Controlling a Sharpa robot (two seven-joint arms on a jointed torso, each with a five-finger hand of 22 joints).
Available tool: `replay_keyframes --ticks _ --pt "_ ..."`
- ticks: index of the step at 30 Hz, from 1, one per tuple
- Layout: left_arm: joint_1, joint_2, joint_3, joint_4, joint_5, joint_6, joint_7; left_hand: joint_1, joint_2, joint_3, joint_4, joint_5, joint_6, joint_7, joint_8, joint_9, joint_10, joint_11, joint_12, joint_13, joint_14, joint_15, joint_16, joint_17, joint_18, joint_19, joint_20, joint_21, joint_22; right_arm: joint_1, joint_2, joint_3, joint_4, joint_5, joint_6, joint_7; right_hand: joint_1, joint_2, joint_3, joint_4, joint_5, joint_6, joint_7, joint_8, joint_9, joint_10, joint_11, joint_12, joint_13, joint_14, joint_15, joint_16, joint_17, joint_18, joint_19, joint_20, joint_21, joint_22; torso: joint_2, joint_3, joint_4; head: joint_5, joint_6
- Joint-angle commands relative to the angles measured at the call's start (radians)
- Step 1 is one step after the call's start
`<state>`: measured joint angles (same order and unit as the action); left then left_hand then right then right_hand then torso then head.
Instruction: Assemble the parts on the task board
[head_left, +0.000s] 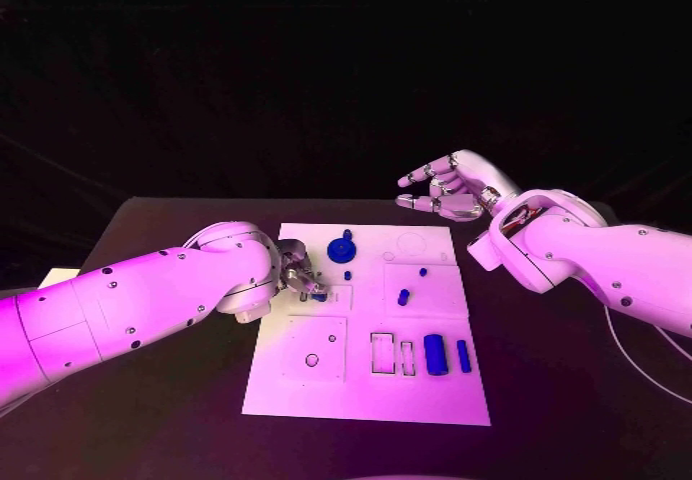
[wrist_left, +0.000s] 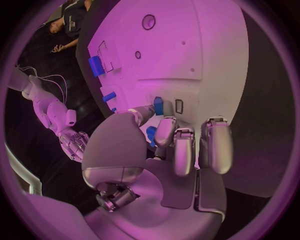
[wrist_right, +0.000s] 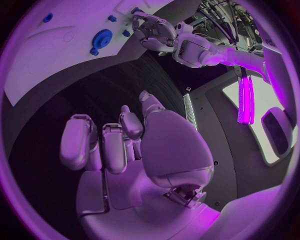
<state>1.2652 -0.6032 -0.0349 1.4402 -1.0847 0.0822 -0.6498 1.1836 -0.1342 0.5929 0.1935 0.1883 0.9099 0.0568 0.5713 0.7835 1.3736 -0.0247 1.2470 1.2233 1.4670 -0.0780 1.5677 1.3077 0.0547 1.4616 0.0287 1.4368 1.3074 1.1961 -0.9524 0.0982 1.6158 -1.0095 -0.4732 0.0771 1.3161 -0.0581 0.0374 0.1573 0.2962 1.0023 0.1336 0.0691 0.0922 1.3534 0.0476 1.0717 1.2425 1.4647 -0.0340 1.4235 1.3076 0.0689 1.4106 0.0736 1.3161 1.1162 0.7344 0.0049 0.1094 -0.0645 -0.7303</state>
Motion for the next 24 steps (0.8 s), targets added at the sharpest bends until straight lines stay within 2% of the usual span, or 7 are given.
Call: replay_keyframes --ticks 1,6,15,20,24 --pt "-0.003 0.001 -0.003 -0.001 -0.006 0.044 -0.009 -0.017 0.000 0.164 -0.166 0.012 0.005 -0.010 0.005 0.003 0.005 -0.001 0.006 0.002 0.104 -0.005 0.003 0.263 -0.009 0.014 0.001 0.005 0.083 0.000 0.001 0.000 0.002 -0.001 0.013 0.002 0.005 0.007 -0.008 0.000 0.007 0.004 0.002 0.000 0.002 -0.007 -0.002 -0.002 0.001 0.063 0.002 -0.002 0.077 0.019 -0.003 -0.004 -0.003 0.000 0.000 0.0002 0.0010 -0.001 -0.001" --pt "-0.003 0.004 -0.003 -0.004 -0.005 0.047 -0.009 -0.031 0.000 0.161 -0.166 0.025 0.009 -0.012 0.009 0.008 0.008 -0.002 0.010 0.005 0.104 -0.006 0.003 0.263 -0.010 0.015 0.000 0.006 0.085 0.000 0.000 0.000 0.002 -0.001 0.013 0.002 0.005 0.007 -0.008 0.000 0.007 0.004 0.002 0.000 0.002 -0.007 -0.002 -0.002 0.001 0.063 0.002 -0.002 0.077 0.019 -0.003 -0.004 -0.003 0.000 0.000 0.0003 0.0001 0.000 -0.002" --pt "-0.003 0.021 -0.003 -0.015 -0.006 0.054 -0.008 -0.060 -0.005 0.138 -0.161 0.026 0.017 -0.019 0.014 0.013 0.013 -0.007 0.015 0.009 0.104 -0.009 0.003 0.263 -0.010 0.016 -0.003 0.007 0.088 0.000 -0.003 0.000 0.004 -0.001 0.013 0.000 0.004 0.008 -0.009 0.002 0.007 0.005 0.002 0.000 0.002 -0.008 -0.002 -0.004 -0.001 0.063 0.003 -0.004 0.076 0.019 -0.004 -0.004 -0.005 -0.002 0.000 0.0002 -0.0002 0.001 -0.003" --pt "-0.003 0.029 -0.003 -0.024 -0.006 0.059 -0.008 -0.075 -0.012 0.115 -0.158 0.026 0.021 -0.023 0.014 0.014 0.013 -0.010 0.015 0.008 0.104 -0.011 0.003 0.263 -0.010 0.016 -0.005 0.007 0.089 0.000 -0.003 0.000 0.006 -0.001 0.012 -0.001 0.003 0.008 -0.009 0.003 0.008 0.005 0.002 0.000 0.002 -0.008 -0.001 -0.004 -0.001 0.063 0.003 -0.004 0.076 0.019 -0.004 -0.004 -0.005 -0.002 0.000 0.0021 -0.0001 0.001 -0.004" --pt "-0.002 0.034 -0.004 -0.030 -0.011 0.068 -0.008 -0.081 -0.012 0.105 -0.156 0.026 0.024 -0.025 0.014 0.014 0.014 -0.012 0.017 0.010 0.104 -0.013 0.003 0.263 -0.010 0.017 -0.006 0.007 0.090 0.000 -0.003 0.000 0.008 -0.001 0.013 -0.002 0.003 0.008 -0.009 0.003 0.008 0.005 0.002 0.000 0.002 -0.008 -0.001 -0.004 -0.001 0.063 0.003 -0.004 0.076 0.019 -0.004 -0.004 -0.005 -0.002 0.000 0.0011 0.0004 0.001 -0.005"
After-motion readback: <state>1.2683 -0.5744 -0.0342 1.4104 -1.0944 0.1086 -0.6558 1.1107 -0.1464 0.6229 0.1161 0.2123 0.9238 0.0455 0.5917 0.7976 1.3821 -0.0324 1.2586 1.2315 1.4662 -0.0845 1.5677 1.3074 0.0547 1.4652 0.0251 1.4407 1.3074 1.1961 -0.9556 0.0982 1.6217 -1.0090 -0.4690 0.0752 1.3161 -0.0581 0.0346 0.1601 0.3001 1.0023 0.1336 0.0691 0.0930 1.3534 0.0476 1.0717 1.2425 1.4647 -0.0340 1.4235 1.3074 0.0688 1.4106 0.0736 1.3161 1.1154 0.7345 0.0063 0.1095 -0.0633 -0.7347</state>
